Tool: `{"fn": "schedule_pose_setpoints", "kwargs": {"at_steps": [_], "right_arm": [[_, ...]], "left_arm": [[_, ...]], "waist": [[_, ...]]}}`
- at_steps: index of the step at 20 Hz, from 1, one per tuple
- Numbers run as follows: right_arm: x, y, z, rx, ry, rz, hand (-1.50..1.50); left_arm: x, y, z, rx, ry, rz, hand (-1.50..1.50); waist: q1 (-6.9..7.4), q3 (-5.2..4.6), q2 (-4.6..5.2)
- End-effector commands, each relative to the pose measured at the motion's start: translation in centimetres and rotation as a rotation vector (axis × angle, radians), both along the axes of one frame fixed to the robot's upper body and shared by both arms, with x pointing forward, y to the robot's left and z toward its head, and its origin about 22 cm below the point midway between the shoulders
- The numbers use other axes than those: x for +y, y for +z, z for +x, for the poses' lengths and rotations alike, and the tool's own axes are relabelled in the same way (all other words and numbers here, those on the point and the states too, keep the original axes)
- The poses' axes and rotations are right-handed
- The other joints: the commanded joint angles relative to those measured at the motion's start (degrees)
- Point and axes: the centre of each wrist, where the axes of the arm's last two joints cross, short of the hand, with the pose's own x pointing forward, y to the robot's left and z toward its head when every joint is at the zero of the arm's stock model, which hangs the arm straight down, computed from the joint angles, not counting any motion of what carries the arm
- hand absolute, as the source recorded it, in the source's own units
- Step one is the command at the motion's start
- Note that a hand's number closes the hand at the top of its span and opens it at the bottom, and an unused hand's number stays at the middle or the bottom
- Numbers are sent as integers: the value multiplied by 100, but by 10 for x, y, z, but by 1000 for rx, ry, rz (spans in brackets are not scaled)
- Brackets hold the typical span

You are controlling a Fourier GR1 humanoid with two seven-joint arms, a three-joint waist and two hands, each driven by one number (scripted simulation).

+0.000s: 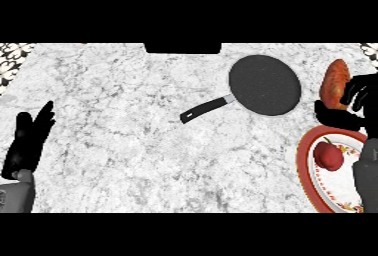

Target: Pick the sweet potato from the plate and place it in the pan

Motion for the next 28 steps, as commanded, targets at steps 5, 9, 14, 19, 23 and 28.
{"fn": "schedule_pose_setpoints", "kwargs": {"at_steps": [5,9,14,19,23,28], "right_arm": [[14,-44,77,-12,5,130,150],[4,-28,119,46,5,168,150],[9,-70,135,69,-9,192,150],[22,-103,136,81,20,251,150],[11,-108,136,41,16,406,-150],[33,-100,147,60,50,479,-150]], "left_arm": [[1,-12,-1,-4,-14,14,0],[-14,-3,17,-4,-32,-2,0],[-2,14,10,-22,-32,-4,0],[-10,7,5,-4,-56,-22,0],[-6,19,19,-37,-59,7,0],[-29,13,25,-41,-89,-5,0]], "waist": [[71,4,37],[118,6,58],[230,12,82],[348,20,118],[368,29,184],[493,31,220]]}}
